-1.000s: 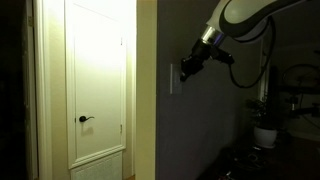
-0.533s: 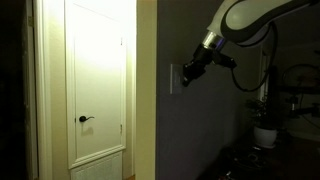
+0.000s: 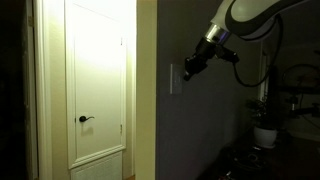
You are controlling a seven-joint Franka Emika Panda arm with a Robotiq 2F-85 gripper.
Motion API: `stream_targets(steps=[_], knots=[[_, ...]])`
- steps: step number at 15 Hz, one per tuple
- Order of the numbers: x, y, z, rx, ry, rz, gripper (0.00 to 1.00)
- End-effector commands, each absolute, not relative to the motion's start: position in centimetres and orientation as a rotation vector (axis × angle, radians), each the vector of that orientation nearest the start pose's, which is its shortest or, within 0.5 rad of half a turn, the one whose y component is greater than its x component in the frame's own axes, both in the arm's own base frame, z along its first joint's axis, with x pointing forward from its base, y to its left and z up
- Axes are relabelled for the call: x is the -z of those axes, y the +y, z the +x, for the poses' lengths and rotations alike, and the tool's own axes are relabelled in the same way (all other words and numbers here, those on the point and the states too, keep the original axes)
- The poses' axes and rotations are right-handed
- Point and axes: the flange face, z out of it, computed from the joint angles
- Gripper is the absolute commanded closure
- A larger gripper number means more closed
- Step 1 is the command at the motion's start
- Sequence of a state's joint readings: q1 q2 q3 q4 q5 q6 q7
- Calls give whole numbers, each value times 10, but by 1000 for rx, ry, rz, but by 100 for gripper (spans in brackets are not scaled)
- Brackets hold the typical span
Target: Turn on the light switch
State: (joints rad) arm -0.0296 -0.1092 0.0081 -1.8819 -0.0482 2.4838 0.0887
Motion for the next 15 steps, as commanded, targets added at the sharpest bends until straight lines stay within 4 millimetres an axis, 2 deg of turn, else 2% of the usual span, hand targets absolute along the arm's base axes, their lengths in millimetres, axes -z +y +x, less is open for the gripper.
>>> stream_targets(steps=[1, 8, 15], knots=[[-647, -5, 567, 1117, 118, -2952, 95], [-640, 10, 578, 1101, 85, -2947, 94], [-640, -2, 576, 1106, 118, -2965, 94]])
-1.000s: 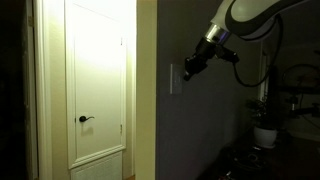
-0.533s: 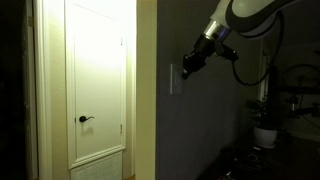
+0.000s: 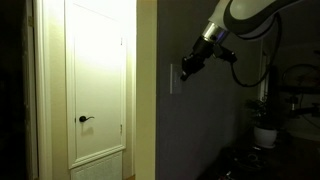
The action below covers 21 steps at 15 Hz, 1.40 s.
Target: Turn on the light switch
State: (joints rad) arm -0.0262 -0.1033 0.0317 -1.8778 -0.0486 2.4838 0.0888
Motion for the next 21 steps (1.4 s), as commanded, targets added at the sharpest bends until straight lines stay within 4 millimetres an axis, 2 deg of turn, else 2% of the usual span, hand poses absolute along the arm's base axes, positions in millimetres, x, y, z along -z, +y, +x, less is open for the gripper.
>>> stream_targets(steps=[1, 11, 21], knots=[[-641, -4, 576, 1110, 122, -2966, 95], [-643, -1, 581, 1112, 114, -2955, 94], [-642, -4, 598, 1133, 130, -2947, 94]])
